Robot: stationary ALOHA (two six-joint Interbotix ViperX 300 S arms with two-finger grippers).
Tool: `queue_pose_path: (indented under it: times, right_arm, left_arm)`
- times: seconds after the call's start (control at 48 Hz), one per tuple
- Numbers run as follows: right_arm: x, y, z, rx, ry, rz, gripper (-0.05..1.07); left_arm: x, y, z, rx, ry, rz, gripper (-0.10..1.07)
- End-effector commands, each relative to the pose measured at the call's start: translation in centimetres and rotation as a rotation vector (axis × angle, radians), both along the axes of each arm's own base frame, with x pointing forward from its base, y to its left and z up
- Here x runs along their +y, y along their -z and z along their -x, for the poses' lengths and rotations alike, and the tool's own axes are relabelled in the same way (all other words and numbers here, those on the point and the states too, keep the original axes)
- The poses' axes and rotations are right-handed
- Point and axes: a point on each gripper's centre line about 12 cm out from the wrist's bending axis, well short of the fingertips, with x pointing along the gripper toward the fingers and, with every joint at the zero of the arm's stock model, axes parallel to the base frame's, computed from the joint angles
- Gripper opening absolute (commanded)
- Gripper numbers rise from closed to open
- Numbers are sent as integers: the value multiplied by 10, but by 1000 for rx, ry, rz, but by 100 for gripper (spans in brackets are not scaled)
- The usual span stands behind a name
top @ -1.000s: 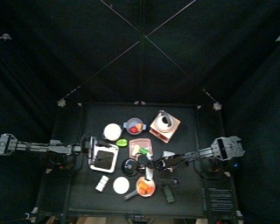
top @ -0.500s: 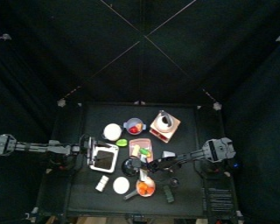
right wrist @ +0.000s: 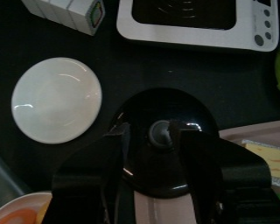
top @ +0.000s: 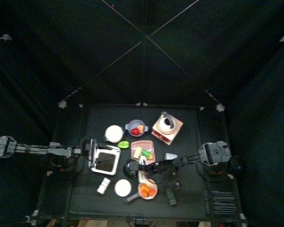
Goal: Grab pot lid with other hand
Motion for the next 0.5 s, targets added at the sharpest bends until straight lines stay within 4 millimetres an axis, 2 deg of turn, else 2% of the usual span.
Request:
queue_pose_path:
  times: [0.0, 0.479]
  right_arm:
    - [-3, -16, -8, -39, 4, 12, 80]
    - [-10, -2, -9, -6, 26, 16, 80]
  left_arm:
    - [0, -5, -2, -15, 1, 0, 90]
    - [0, -2, -1, -6, -2, 0, 90]
